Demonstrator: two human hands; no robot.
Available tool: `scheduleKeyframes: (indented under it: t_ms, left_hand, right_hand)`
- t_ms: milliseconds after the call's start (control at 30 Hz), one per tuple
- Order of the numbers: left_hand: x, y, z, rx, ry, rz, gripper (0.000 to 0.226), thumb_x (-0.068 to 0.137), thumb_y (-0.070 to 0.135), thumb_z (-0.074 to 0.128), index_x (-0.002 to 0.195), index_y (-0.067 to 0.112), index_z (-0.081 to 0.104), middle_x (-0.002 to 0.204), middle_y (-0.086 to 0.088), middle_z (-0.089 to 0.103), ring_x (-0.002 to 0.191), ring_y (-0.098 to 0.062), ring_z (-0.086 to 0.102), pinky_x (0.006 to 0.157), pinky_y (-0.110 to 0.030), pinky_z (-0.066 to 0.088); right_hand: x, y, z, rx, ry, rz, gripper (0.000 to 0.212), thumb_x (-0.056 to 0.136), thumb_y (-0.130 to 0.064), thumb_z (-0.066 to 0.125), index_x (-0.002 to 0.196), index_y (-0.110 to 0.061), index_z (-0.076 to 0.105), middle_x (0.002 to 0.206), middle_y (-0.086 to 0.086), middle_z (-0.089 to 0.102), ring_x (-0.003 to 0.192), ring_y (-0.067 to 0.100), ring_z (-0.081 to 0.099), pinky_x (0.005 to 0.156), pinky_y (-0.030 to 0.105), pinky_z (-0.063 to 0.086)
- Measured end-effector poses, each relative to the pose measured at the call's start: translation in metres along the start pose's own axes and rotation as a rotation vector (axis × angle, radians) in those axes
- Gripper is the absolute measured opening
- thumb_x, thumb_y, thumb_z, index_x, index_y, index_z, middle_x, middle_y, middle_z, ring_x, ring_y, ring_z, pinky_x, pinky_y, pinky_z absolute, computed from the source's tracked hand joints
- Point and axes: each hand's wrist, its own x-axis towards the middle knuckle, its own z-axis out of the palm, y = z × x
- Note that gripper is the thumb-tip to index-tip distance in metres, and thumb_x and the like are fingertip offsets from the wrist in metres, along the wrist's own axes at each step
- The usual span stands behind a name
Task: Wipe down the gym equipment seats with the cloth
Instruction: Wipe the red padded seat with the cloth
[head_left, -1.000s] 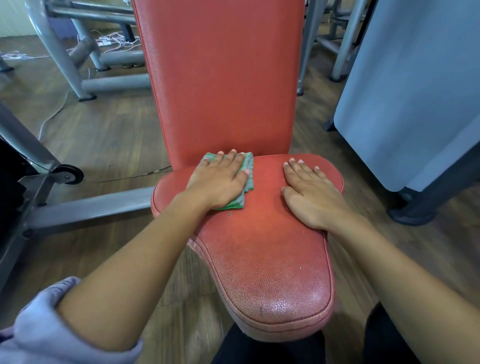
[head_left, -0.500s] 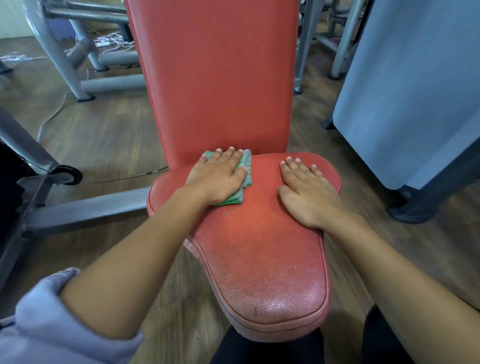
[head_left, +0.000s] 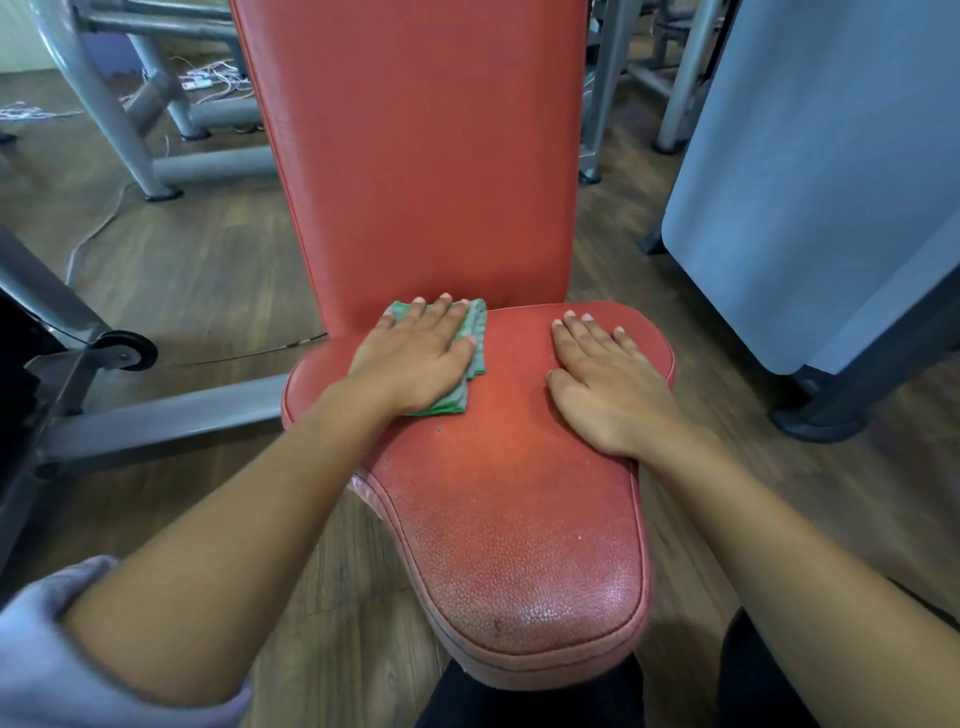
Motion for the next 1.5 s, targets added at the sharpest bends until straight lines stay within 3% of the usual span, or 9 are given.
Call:
scheduleKeyframes:
  t_ms: [233,467,667,767,867,1000,1200,1333,1500]
  left_hand:
    - [-0.048,-0.007,0.003,-0.070,0.019,0.278,0.070,0.085,0.062,0.002,0.150,0.037,0.000,0.156,0.018,-0.007,0.142,0.001,-0.009,0.118,-0.029,-0.005]
    - [-0.001,-0.038,-0.002,0.015,0.022,-0.007,0.073,0.085,0.058,0.009,0.152,0.027,0.014,0.159,0.003,0.016,0.146,-0.015,0.015,0.119,-0.035,0.012]
    - [-0.002,-0.009,0.002,-0.007,0.032,0.120,0.055,0.101,0.045,0.019,0.153,0.027,0.007,0.161,0.004,0.006,0.147,-0.014,0.005,0.119,-0.037,0.005]
    - [-0.035,-0.025,0.001,0.011,0.033,0.174,0.068,0.091,0.060,0.005,0.152,0.031,0.005,0.160,0.010,0.001,0.147,-0.009,-0.002,0.118,-0.031,0.000]
    - [-0.053,-0.045,-0.001,0.022,0.051,0.061,0.083,0.076,0.064,-0.003,0.152,0.032,0.008,0.160,0.010,0.004,0.147,-0.009,0.001,0.117,-0.032,0.000]
    - [-0.033,-0.027,-0.002,0.051,0.040,-0.093,0.060,0.099,0.048,0.015,0.153,0.024,0.007,0.161,0.001,0.003,0.147,-0.018,0.003,0.119,-0.039,0.005]
    - [-0.049,0.039,0.004,-0.106,0.022,0.094,0.056,0.101,0.042,0.019,0.153,0.027,0.005,0.161,0.004,-0.003,0.147,-0.014,-0.006,0.119,-0.037,-0.004]
    - [-0.088,0.017,0.006,-0.172,0.051,0.205,0.073,0.083,0.062,0.002,0.151,0.037,0.005,0.159,0.014,-0.002,0.145,-0.002,-0.008,0.117,-0.028,-0.007]
    - [-0.066,-0.013,0.001,-0.021,0.011,0.022,0.068,0.088,0.059,0.002,0.152,0.033,0.003,0.160,0.010,-0.002,0.147,-0.009,-0.005,0.118,-0.034,-0.003]
  right_hand:
    - [0.000,0.001,0.001,0.004,0.003,-0.006,0.059,0.101,-0.032,0.021,0.154,-0.017,0.002,0.161,-0.002,-0.005,0.146,0.007,-0.009,0.118,0.030,-0.009]
    - [-0.001,-0.001,0.001,-0.007,-0.004,0.004,0.059,0.100,-0.032,0.020,0.154,-0.016,0.002,0.161,-0.002,-0.006,0.146,0.008,-0.009,0.119,0.031,-0.009]
    - [0.000,-0.001,0.001,-0.012,-0.001,0.006,0.059,0.100,-0.032,0.021,0.154,-0.017,0.003,0.161,-0.002,-0.005,0.147,0.008,-0.008,0.119,0.031,-0.009]
    - [0.000,0.001,0.001,-0.013,-0.004,0.006,0.059,0.100,-0.032,0.020,0.154,-0.017,0.002,0.161,-0.003,-0.005,0.146,0.007,-0.009,0.119,0.031,-0.009]
    - [0.001,0.000,0.002,-0.012,-0.008,0.013,0.059,0.100,-0.032,0.020,0.154,-0.018,0.002,0.161,-0.003,-0.006,0.146,0.007,-0.009,0.119,0.032,-0.009]
    - [0.001,-0.001,0.002,-0.013,-0.007,0.018,0.059,0.100,-0.031,0.020,0.154,-0.018,0.002,0.161,-0.003,-0.006,0.146,0.007,-0.009,0.119,0.032,-0.008]
    - [0.000,0.000,0.001,-0.009,-0.009,0.012,0.059,0.100,-0.031,0.021,0.154,-0.018,0.002,0.161,-0.003,-0.006,0.146,0.007,-0.009,0.119,0.030,-0.009]
    - [0.000,-0.001,0.001,0.001,-0.007,0.007,0.059,0.100,-0.031,0.020,0.154,-0.018,0.002,0.161,-0.003,-0.006,0.146,0.006,-0.009,0.119,0.030,-0.009]
    - [0.000,-0.002,0.001,-0.006,-0.014,0.009,0.059,0.100,-0.031,0.019,0.154,-0.018,0.001,0.161,-0.003,-0.007,0.146,0.007,-0.009,0.119,0.031,-0.009]
